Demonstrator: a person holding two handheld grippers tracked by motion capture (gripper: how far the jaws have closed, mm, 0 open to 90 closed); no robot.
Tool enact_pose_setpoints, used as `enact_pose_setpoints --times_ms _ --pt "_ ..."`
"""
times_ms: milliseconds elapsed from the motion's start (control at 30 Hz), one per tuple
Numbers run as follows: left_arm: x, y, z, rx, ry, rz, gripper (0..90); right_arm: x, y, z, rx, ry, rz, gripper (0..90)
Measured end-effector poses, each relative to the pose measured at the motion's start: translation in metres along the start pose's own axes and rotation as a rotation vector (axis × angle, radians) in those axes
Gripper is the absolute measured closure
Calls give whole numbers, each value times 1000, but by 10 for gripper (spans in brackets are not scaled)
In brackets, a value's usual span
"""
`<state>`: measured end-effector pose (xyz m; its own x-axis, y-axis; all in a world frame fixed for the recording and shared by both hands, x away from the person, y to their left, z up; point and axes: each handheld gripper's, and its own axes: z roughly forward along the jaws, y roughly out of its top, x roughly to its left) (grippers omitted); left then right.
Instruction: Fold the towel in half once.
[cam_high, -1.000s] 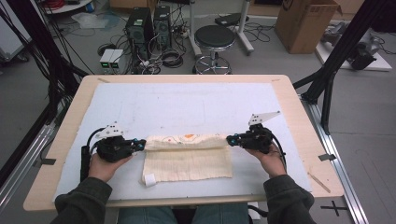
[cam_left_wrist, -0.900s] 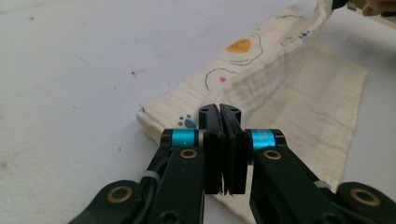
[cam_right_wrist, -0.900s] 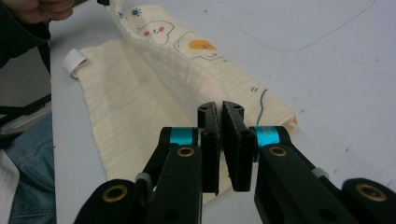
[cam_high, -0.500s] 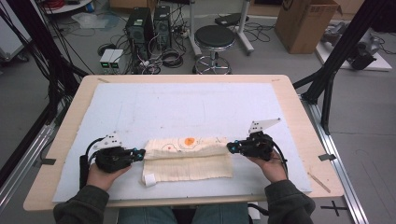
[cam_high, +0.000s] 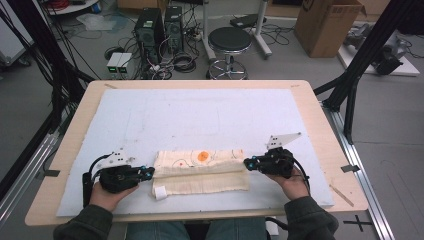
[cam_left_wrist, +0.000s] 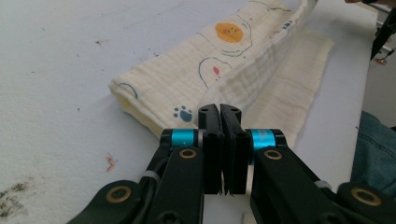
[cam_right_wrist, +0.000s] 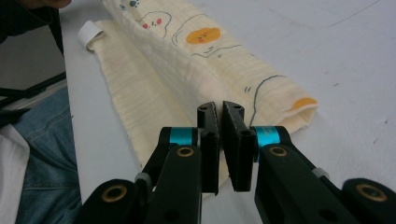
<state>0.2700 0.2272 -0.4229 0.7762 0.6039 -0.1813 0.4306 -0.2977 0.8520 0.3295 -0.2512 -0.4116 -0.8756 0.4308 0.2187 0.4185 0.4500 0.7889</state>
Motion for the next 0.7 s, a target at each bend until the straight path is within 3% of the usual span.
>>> enact_pose_setpoints --times_ms 267,367,500,633,700 --pt "-4 -5 -1 23 -25 9 868 5 -5 0 16 9 -4 831" --pt "-5 -4 -5 8 -50 -1 776 8 -6 0 33 29 -1 723" --pt "-4 0 -10 -22 -71 -5 698 12 -3 -8 -14 57 -10 695" --pt "-3 2 0 -4 -62 -9 702 15 -1 -3 -5 75 -10 690" --pt "-3 2 7 17 -64 -9 744 18 -1 5 17 84 -20 690"
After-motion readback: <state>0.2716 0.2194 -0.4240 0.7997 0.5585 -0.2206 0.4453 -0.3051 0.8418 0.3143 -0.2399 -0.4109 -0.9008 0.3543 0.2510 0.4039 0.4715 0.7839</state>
